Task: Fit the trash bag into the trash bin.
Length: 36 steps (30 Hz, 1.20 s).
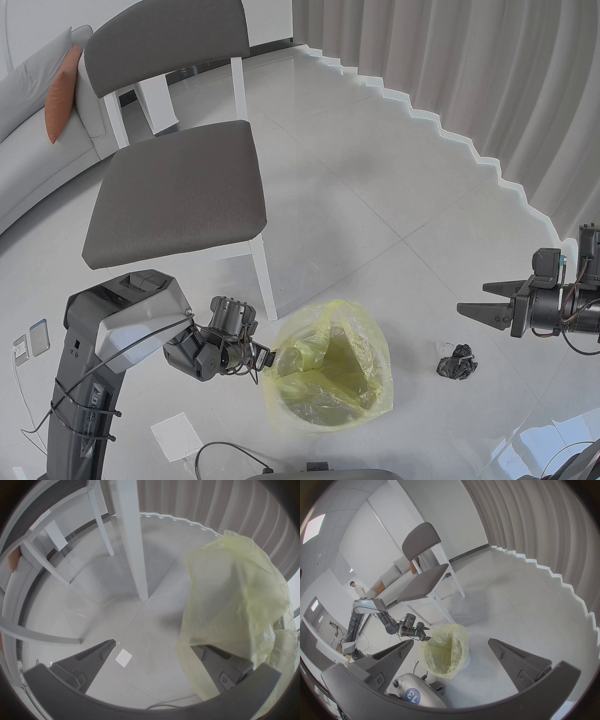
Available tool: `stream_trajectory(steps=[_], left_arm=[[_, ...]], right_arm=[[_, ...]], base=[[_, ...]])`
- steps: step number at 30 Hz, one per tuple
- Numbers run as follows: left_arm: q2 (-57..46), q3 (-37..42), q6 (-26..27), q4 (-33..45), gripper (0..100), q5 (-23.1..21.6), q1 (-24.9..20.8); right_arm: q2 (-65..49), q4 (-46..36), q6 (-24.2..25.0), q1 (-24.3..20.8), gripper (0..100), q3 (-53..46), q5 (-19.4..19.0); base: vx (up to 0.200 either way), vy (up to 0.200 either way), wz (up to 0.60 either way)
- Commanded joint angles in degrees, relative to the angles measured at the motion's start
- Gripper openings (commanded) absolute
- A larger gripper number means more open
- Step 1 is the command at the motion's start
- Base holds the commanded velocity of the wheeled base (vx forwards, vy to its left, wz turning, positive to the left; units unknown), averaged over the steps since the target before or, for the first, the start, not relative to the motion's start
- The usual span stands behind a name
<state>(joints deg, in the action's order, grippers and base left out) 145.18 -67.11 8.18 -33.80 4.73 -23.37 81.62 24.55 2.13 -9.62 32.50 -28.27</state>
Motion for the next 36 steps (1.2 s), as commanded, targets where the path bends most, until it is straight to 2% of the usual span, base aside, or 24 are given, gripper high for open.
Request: stream_trajectory(steps=[1, 6, 11, 12, 15, 17, 19, 23, 25, 29, 32, 36], left_arm=[[-1.0, 1.5, -1.1, -0.2, 100, 0.0, 0.1], [-7.3, 8.8, -4.9, -5.1, 100, -0.5, 0.1], [-13.2, 15.8, -6.6, -10.1, 100, -3.6, 0.3], [-16.0, 19.0, -8.4, -12.1, 100, -5.3, 0.3], [-18.7, 22.3, -10.1, -13.5, 100, -7.9, 0.5], [-19.1, 22.9, -10.5, -13.8, 100, -8.2, 0.8], [-20.0, 24.9, -12.0, -16.3, 100, -8.2, 0.8], [-20.1, 29.2, -13.5, -23.9, 100, -8.1, 0.5], [-19.4, 30.5, -13.5, -26.9, 100, -7.9, 0.5], [-18.1, 31.4, -13.5, -28.2, 100, -7.8, 1.1], [-17.6, 31.7, -12.4, -27.5, 100, -7.5, 1.8], [-16.2, 30.4, -7.3, -26.5, 100, -7.0, 4.5]], right_arm=[[0.4, 0.1, 0.0, 0.0, 100, 0.0, 0.0], [0.7, 0.1, 0.1, -0.1, 100, 0.0, 0.1], [2.2, 0.1, 0.6, -2.6, 100, -0.2, 0.2], [3.7, 0.2, 1.6, -4.1, 100, 1.0, 0.7], [6.7, -0.7, 3.4, -7.1, 100, 5.6, 0.8], [8.0, -0.7, 3.8, -8.0, 100, 6.8, 1.0], [14.6, -0.8, 4.1, -10.0, 100, 12.9, 2.7], [24.6, -2.4, 3.8, -11.5, 100, 21.5, 3.5], [28.8, -4.4, 3.7, -11.7, 100, 25.7, 3.6], [34.3, -7.5, 3.0, -11.9, 100, 30.3, 3.7], [39.1, -8.1, -0.4, -12.1, 100, 32.5, 5.9], [43.1, -8.1, -4.0, -12.9, 100, 34.2, 9.0]], base=[[0.0, 0.0, 0.0], [0.0, 0.0, 0.0], [0.0, 0.0, 0.0], [0.0, 0.0, 0.0], [0.0, 0.0, 0.0], [0.0, 0.0, 0.0], [0.0, 0.0, 0.0], [0.0, 0.0, 0.0], [0.0, 0.0, 0.0], [0.0, 0.0, 0.0], [0.0, 0.0, 0.0], [0.0, 0.0, 0.0]])
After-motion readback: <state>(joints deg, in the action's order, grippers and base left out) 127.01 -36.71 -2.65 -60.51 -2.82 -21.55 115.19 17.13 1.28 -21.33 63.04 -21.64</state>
